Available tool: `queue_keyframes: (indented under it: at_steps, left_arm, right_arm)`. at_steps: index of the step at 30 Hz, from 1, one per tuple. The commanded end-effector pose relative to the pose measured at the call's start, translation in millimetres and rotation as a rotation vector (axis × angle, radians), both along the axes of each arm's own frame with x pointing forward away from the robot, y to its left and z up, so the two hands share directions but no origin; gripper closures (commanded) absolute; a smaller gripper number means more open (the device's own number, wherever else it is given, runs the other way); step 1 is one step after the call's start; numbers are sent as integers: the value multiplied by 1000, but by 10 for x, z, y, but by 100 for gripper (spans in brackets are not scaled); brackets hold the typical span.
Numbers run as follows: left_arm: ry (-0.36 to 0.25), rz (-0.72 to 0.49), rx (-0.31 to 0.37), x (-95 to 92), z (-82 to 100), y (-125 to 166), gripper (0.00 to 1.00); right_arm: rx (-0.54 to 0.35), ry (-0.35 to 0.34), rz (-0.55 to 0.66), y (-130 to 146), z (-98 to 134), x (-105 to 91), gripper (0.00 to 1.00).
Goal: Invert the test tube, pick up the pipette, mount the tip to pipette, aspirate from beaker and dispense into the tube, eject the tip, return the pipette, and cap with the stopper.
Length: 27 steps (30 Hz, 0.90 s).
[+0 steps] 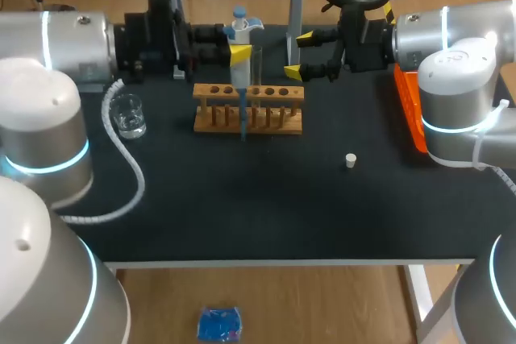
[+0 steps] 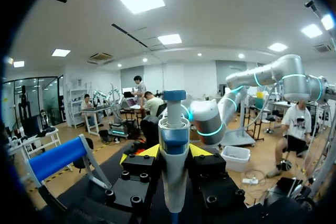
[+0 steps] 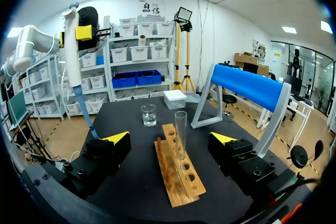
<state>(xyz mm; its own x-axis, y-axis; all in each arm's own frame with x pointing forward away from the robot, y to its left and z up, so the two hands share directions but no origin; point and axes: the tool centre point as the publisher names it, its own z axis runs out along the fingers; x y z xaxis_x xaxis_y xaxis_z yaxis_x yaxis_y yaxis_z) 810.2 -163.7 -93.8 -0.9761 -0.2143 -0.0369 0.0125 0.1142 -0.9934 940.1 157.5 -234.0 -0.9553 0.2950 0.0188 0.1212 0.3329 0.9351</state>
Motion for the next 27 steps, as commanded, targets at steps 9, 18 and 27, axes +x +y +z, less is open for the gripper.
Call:
queue_keyframes:
  at_steps: [9, 18, 27]
  left_arm:
    - [2, 21, -20, 88, -129, -167, 100]
    - [11, 13, -9, 109, -134, -183, 100]
    - [26, 7, 1, 84, -158, -205, 100]
  right_arm:
    - [0, -1, -2, 3, -3, -5, 0]
    - [0, -1, -2, 3, -3, -5, 0]
    - [0, -1, -2, 3, -3, -5, 0]
